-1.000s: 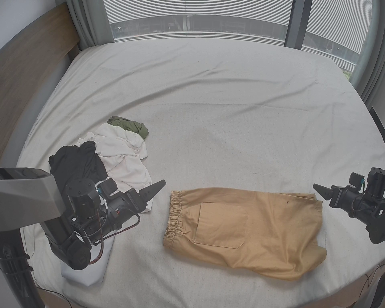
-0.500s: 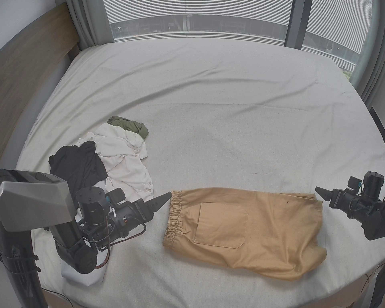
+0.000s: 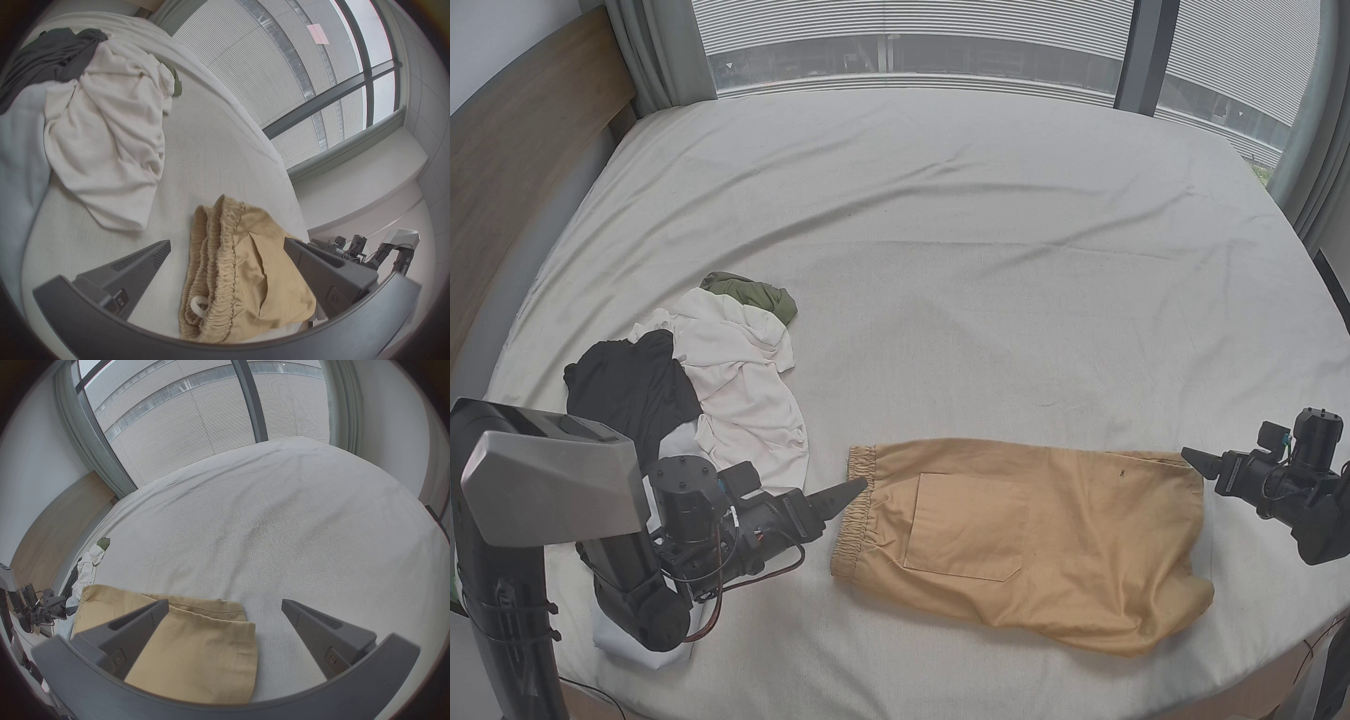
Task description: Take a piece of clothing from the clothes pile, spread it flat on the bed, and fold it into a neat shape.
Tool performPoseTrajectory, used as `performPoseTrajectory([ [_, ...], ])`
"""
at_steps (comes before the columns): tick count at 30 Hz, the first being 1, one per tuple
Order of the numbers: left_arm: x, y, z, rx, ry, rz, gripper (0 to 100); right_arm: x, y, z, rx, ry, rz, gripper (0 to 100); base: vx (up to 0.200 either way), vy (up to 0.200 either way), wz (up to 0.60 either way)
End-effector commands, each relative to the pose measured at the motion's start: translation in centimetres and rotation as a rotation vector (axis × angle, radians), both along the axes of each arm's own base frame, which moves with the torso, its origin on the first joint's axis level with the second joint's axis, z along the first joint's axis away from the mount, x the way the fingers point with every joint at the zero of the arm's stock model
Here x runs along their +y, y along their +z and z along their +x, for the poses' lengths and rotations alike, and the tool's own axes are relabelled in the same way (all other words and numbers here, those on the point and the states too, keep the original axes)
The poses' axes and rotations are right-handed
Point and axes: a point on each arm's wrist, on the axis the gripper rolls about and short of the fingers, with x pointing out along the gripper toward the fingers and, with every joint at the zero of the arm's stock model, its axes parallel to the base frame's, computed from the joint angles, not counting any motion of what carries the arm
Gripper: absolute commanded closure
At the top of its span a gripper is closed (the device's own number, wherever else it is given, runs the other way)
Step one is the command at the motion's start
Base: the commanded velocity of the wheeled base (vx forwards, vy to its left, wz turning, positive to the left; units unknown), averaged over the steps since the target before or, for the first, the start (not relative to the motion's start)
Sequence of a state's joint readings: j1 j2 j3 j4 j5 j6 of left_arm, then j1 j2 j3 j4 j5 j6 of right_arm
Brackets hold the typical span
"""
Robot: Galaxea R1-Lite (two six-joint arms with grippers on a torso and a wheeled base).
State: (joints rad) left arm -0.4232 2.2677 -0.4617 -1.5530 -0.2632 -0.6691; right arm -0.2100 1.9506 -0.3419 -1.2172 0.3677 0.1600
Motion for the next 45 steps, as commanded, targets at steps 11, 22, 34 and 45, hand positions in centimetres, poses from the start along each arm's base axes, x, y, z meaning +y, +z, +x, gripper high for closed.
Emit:
performPoseTrajectory([
  [11,-0.8,-3.4,-0.2,0.089,-0.026,0.044,0,0.2,0.8,-0.1,-0.028,0.006,-0.003,0,0.0,0.0,0.0],
  [22,-2.3,-3.8,-0.4,0.089,-0.085,0.033,0,0.4,1.1,-0.2,-0.04,0.012,-0.006,0,0.0,0.0,0.0],
  [34,-3.5,-3.5,-0.6,0.095,-0.125,-0.004,0,0.6,1.1,-0.2,-0.04,0.019,-0.004,0,0.0,0.0,0.0],
  [45,-4.0,-3.6,-0.7,0.125,-0.125,-0.04,0,0.6,1.1,-0.1,-0.043,0.02,-0.004,0,0.0,0.0,0.0],
])
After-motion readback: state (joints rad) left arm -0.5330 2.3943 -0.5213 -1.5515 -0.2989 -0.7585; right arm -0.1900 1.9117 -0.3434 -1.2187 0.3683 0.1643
